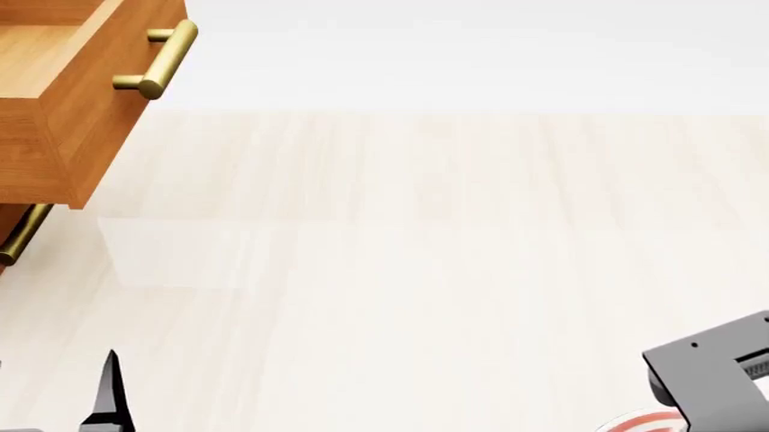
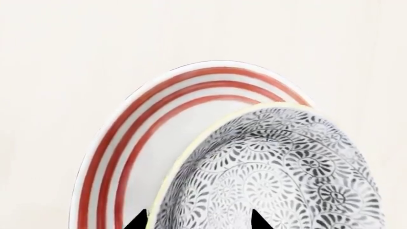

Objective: Put the bowl on the plate.

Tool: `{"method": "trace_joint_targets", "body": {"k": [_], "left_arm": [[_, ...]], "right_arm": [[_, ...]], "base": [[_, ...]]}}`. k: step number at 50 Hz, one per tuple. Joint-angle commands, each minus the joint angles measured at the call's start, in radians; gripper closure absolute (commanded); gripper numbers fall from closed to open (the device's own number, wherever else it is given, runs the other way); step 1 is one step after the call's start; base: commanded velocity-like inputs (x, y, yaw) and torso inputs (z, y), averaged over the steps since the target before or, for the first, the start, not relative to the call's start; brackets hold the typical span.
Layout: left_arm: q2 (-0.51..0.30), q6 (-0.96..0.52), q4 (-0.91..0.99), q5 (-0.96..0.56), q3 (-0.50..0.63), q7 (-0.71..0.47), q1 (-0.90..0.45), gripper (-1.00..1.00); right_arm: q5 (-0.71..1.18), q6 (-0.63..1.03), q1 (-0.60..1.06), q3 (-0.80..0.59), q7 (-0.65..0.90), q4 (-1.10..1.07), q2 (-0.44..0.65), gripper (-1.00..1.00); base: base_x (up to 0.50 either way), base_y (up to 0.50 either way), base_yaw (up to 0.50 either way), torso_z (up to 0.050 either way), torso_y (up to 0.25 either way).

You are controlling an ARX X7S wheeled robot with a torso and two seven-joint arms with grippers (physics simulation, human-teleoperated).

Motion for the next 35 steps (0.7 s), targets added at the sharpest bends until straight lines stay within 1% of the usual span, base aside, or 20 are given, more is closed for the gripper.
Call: {"method": "trace_joint_targets", "body": {"k": [1, 13, 29, 35], "left_arm": [[-0.004, -0.006, 0.01, -0.003, 0.001, -0.005, 0.001, -1.0], [-0.006, -0.001, 0.015, -0.003, 0.002, -0.008, 0.006, -1.0], [-0.009, 0.008, 0.017, -0.007, 0.003, -0.007, 0.011, -1.0], [-0.01, 0.012, 0.016, -0.009, 0.002, -0.006, 0.012, -1.0]], "right_arm": [[-0.011, -0.016, 0.002, 0.018, -0.039, -0.021, 0.005, -1.0], [-0.02, -0.136, 0.005, 0.109, -0.165, -0.141, 0.042, -1.0], [0.005, -0.136, 0.026, 0.128, -0.139, -0.195, 0.071, -1.0], [0.038, -0.108, 0.08, 0.15, -0.1, -0.223, 0.075, -1.0]], "base": [[0.0, 0.0, 0.0, 0.0, 0.0], [0.0, 0.0, 0.0, 0.0, 0.0], [0.0, 0.0, 0.0, 0.0, 0.0], [0.0, 0.0, 0.0, 0.0, 0.0]]}}
